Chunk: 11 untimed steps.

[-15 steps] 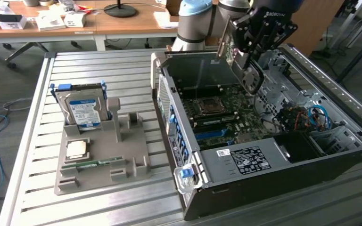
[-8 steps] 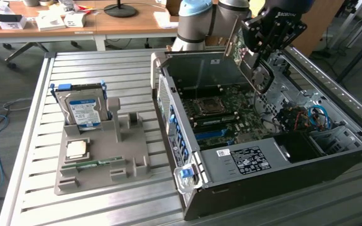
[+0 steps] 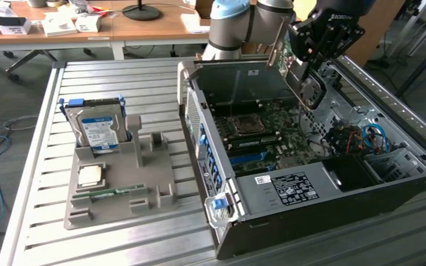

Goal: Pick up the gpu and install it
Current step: 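Pick up the gpu and move the gpu toward the slot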

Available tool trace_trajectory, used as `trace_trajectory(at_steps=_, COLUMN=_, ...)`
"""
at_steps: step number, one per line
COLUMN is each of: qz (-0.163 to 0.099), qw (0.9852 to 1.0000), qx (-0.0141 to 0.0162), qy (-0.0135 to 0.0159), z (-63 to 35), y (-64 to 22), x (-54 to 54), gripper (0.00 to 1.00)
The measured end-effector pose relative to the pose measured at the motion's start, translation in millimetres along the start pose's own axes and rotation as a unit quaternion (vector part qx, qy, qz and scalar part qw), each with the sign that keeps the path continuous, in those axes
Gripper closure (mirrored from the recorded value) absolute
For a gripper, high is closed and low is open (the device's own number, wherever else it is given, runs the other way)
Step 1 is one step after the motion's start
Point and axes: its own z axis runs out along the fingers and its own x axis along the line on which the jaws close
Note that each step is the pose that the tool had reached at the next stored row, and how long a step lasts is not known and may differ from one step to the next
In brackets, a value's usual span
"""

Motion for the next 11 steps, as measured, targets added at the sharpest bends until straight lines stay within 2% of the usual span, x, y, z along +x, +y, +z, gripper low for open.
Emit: trace_trajectory(at_steps=11, qz=0.008, qw=1.0, qx=0.0, qy=-0.0006, z=0.1, y=-0.7, x=-19.8, gripper=0.74)
